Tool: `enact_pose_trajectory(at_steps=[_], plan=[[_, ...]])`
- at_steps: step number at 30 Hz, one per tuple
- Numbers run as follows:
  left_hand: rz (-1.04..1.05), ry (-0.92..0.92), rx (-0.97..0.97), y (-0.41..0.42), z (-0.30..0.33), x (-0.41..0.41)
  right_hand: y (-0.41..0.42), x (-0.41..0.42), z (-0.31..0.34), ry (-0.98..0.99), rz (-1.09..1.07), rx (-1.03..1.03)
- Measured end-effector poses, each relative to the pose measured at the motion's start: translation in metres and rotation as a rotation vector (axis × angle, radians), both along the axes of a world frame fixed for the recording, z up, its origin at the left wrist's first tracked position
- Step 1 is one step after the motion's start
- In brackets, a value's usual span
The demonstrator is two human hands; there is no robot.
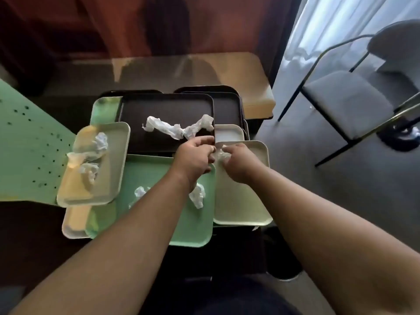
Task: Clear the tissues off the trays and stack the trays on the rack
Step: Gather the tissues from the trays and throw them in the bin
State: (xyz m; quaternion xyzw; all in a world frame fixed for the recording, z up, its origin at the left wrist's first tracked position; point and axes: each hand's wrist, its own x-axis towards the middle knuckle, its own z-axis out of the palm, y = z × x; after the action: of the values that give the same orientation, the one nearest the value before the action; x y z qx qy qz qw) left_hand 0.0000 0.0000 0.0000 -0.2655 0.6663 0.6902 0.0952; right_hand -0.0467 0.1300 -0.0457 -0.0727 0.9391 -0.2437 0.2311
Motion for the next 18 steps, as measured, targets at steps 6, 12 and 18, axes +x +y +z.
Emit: enact_pose_trajectory(at_steps=[6, 12, 18], plan=[[0.072, -0.037, 0.021, -0.008, -0.010, 0.008, 0.003, 0.012, -0.022, -0.072, 0.001, 0.045], [0.047, -0.091, -0.003, -0.029, -0.018, 0.008, -0.006, 0.009, -0.022, -0.076, -0.034, 0.089], [0.020, -0.089, -0.008, -0.057, -0.016, -0.004, -0.039, 0.014, 0.006, 0.037, -0.376, -0.346]])
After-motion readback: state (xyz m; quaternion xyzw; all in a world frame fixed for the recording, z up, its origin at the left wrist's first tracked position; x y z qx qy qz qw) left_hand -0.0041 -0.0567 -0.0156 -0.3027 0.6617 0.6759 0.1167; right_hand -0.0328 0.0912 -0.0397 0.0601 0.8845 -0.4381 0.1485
